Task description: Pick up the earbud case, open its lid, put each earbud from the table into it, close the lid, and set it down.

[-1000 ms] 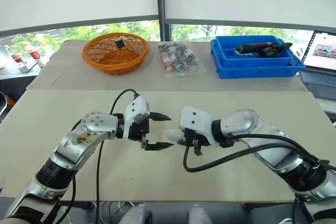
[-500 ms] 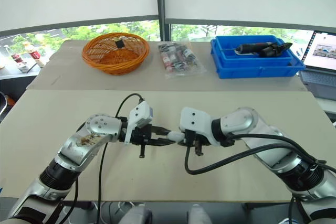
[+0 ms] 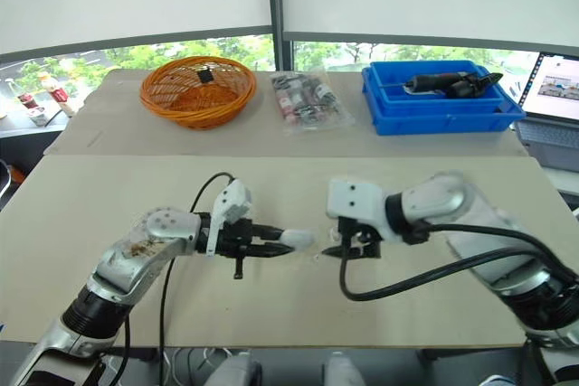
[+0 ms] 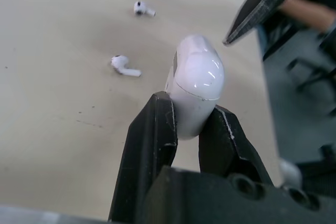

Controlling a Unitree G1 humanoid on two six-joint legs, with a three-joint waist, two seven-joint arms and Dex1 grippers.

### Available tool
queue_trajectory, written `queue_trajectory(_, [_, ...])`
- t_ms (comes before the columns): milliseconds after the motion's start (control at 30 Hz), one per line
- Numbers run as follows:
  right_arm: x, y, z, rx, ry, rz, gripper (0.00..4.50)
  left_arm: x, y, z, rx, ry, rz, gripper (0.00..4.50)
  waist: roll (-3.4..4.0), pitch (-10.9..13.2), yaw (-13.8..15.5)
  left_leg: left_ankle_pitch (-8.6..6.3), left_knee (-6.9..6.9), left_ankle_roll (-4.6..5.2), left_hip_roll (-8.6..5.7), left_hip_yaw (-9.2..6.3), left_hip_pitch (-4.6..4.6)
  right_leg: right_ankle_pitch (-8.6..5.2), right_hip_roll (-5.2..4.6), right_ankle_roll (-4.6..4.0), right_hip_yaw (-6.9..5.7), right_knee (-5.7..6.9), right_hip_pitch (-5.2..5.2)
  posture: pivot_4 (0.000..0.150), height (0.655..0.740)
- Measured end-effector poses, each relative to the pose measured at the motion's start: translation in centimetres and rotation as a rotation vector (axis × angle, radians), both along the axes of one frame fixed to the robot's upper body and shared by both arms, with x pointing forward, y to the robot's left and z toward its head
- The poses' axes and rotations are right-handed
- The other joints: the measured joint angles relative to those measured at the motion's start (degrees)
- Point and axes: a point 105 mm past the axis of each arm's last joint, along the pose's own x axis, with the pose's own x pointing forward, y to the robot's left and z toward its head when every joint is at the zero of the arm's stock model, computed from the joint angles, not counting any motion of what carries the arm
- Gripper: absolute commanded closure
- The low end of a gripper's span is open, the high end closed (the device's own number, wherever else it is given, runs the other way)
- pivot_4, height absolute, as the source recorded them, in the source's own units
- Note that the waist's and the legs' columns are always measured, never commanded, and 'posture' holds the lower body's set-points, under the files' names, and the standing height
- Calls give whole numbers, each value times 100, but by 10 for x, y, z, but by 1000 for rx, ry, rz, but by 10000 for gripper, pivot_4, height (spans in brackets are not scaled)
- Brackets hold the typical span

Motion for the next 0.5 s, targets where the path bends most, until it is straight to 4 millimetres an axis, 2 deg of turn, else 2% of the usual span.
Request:
queue_trajectory(100, [-11,11,12,117,-40,111,6463,3,3,3,-126,57,35,39358,0,0,0,0,1,0,0,0,0,0,-1,0,0,0,2,1500,7400])
queue_trajectory(233, [-25,28,16,213,-24,190,6463,3,5,4,-160,37,40,39358,0,0,4,0,3,0,-1,0,-1,1,-3,-1,0,2,2,1500,7400])
queue_trajectory(400, [-21,41,13,273,-16,169,6463,-3,2,5,-159,10,-9,39358,0,0,4,0,3,0,-2,-1,-1,1,-3,-1,0,2,1,1500,7400])
queue_trajectory(500, [-11,40,4,262,1,125,6463,-5,2,6,-151,5,-29,39358,0,0,4,0,4,0,-3,-1,-1,1,-3,-1,-1,2,1,1500,7400])
